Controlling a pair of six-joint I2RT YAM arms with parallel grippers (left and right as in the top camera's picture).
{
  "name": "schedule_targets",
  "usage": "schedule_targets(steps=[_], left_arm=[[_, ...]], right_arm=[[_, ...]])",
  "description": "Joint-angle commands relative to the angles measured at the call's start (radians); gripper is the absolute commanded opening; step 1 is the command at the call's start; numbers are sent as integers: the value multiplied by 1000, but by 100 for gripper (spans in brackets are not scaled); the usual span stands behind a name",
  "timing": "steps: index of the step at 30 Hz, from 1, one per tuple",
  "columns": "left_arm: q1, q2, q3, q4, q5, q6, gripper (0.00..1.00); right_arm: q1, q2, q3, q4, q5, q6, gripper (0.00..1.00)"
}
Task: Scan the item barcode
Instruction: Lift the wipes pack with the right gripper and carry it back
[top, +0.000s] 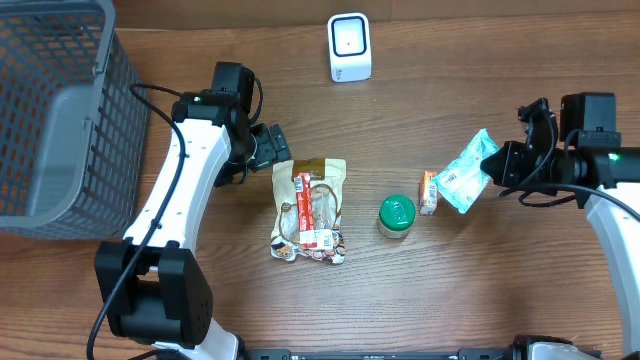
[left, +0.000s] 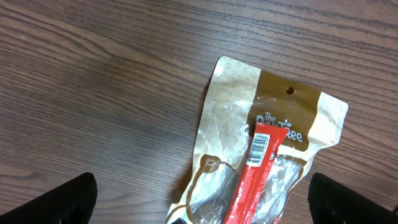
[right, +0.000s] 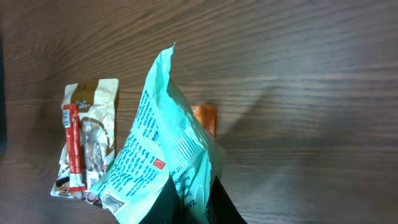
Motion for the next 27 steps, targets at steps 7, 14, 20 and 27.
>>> schedule_targets(steps=[7,14,20,27], left_arm=[[-2,-23,21,1,3,-6,100],[-2,-23,21,1,3,-6,100],[-2,-23,21,1,3,-6,100],[-2,-23,21,1,3,-6,100]], right_arm=[[154,-23,38,89,15,29,3],[210,-14,109,122,98,75,3],[249,81,402,-18,199,79,3],[353,204,619,109,343,-56,3]])
